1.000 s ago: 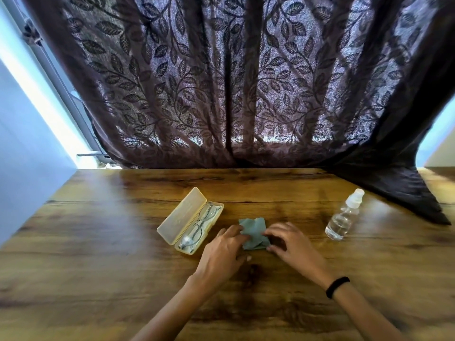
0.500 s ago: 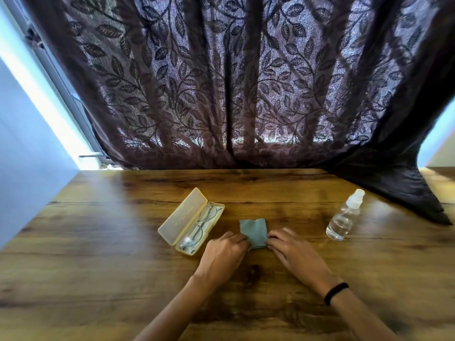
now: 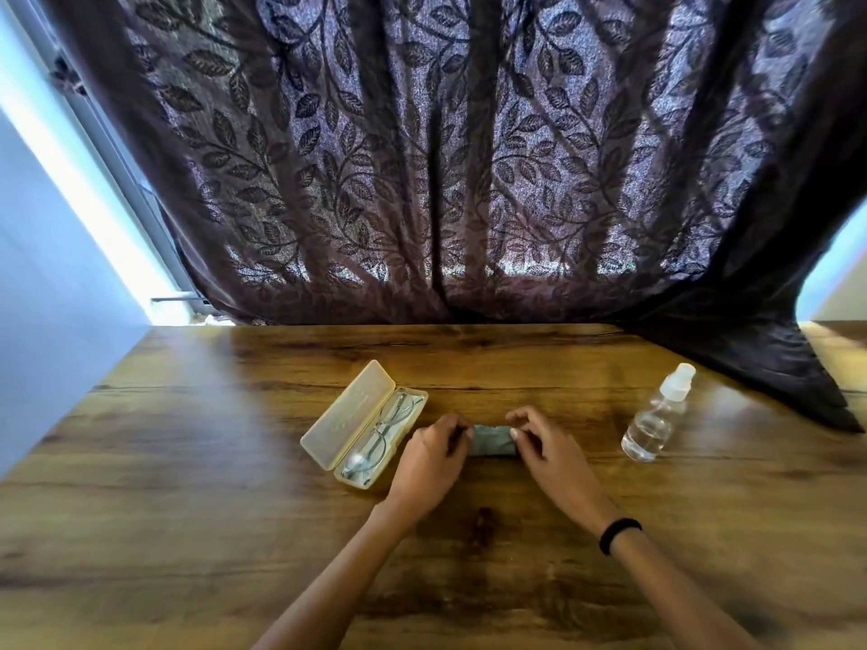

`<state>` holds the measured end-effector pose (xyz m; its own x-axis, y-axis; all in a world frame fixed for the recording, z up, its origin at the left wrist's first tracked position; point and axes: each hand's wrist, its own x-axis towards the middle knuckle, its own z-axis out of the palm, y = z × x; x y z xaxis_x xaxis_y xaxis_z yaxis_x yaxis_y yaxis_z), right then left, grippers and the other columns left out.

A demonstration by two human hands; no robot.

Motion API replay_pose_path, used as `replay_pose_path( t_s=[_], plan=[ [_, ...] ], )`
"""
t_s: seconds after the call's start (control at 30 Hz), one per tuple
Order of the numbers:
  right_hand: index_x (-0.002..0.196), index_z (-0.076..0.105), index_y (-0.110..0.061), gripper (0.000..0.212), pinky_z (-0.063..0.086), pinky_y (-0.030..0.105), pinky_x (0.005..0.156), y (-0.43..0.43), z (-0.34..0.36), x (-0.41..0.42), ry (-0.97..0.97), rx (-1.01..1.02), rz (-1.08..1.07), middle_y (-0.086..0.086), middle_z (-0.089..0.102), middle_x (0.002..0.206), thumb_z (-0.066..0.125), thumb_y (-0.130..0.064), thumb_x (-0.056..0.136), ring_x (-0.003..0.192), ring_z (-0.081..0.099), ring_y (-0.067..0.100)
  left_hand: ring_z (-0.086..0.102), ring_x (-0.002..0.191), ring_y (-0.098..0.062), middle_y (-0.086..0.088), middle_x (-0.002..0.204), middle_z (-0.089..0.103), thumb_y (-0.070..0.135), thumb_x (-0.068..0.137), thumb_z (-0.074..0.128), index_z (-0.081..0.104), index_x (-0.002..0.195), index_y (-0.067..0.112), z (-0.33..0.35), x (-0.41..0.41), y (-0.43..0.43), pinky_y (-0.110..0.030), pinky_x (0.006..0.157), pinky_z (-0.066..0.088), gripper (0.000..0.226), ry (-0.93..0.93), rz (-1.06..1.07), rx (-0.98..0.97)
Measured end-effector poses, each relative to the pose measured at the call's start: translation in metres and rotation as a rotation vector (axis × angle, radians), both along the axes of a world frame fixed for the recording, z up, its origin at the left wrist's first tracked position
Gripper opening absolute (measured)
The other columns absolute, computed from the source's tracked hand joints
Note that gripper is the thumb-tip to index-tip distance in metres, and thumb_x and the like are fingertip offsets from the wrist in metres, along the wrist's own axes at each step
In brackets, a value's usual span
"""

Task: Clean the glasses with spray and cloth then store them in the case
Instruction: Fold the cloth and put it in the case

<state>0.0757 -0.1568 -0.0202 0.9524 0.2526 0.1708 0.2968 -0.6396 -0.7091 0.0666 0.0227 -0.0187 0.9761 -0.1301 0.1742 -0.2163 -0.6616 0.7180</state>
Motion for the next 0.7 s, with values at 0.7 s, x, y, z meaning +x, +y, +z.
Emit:
replay_pose_path(
  t_s=[0.7],
  plan=[
    [0.088, 0.057, -0.022, 0.015, 0.04, 0.024, 0.069, 0.011, 0.0, 0.031, 0.15, -0.296, -0.105, -0.006, 0.045, 0.093, 0.067, -0.029, 0.08, 0.084, 0.048, 0.011, 0.061, 0.092, -0.025, -0.013, 0.126, 0.04, 0.021, 0.092, 0.052, 0.049, 0.122, 0.011, 0.014, 0.012, -0.02, -0.033, 0.076, 0.054, 0.032, 0.086, 0.096, 0.516]
  ],
)
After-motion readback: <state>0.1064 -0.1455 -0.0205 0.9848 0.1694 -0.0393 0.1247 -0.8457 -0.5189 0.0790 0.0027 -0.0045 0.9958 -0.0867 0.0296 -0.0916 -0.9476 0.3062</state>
